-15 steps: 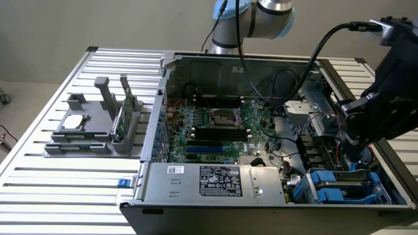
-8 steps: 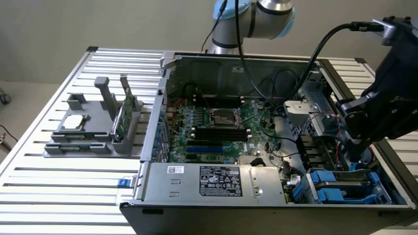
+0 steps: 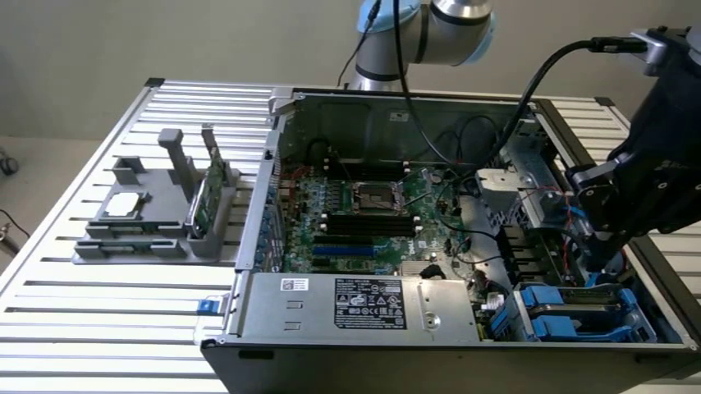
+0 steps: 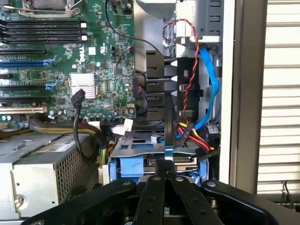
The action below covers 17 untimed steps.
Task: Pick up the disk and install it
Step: 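Insert the first disk wire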
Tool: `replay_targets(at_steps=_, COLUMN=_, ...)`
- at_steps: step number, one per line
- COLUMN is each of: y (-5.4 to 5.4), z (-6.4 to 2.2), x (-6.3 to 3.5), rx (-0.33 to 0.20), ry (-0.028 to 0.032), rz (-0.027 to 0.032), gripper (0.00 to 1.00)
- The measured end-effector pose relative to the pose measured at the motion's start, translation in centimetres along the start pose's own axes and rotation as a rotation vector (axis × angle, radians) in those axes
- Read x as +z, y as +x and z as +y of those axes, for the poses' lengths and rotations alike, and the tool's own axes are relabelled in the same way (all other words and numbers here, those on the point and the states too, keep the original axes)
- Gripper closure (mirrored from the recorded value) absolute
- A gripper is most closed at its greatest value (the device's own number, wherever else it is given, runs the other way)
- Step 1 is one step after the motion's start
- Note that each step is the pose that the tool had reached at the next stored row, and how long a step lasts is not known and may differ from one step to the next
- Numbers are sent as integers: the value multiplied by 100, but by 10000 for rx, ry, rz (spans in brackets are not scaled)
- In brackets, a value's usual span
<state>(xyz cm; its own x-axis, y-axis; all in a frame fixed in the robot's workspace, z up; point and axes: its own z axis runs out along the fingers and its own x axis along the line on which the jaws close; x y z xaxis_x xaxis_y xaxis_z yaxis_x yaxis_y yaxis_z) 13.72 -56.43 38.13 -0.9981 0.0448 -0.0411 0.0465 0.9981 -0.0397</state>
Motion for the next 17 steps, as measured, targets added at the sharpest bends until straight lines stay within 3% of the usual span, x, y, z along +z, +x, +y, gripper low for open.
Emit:
replay_targets(at_steps=9, y=0, z=7, x=1, rx=764, ry=-1, rz=-480, gripper=89)
replay_targets(at_steps=13, y=0, z=7, x=0, rx=1171, ry=-10, rz=-559, gripper=89)
replay_targets(at_steps=17, y=0, z=8, x=1, rx=1608, ry=-1, rz=-569, gripper=89)
